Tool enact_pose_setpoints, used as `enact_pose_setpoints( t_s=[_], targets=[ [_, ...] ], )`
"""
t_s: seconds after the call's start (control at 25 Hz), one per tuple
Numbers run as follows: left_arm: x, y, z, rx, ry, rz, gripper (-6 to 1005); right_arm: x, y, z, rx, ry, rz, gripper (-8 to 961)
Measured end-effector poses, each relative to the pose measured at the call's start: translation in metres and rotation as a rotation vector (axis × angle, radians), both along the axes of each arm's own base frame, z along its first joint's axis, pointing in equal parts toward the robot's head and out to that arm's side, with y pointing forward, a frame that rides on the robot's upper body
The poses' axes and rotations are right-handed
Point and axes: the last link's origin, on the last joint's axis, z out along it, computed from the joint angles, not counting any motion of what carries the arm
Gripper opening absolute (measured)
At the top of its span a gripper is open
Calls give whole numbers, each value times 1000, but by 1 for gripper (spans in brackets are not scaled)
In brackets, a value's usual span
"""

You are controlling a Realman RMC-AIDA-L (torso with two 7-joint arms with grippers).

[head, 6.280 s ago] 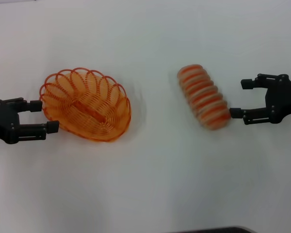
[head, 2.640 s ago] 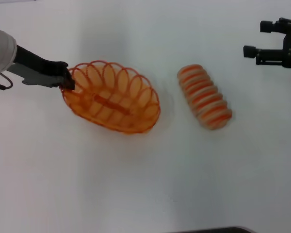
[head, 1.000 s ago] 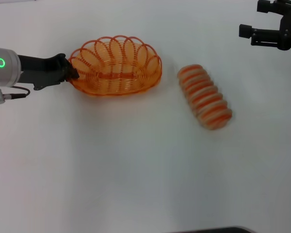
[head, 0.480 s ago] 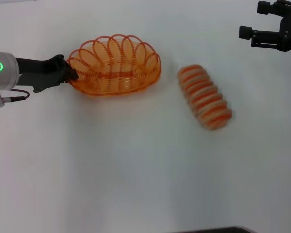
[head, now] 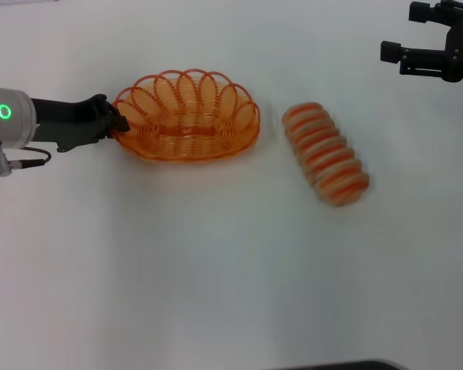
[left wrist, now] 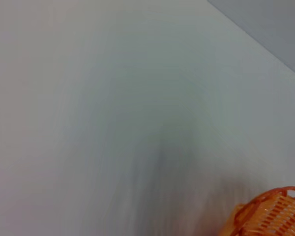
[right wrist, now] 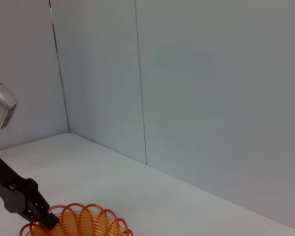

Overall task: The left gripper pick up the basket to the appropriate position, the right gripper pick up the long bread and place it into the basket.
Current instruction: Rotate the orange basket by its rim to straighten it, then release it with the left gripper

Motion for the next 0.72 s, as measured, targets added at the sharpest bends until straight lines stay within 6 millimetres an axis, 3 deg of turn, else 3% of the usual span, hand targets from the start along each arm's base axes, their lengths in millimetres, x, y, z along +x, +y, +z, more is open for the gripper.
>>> enact_pose_setpoints(
  t_s=[0.36,0.56,0.72],
  targets=[
    [3,1,1,-7,4,-12,204,0,0,1,3,1,-1,917],
    [6,1,-2,-29,23,-33,359,0,0,1,2,-1,1,917],
    [8,2,1,-30,42,-61,394,0,0,2,5,0,0,917]
  ],
)
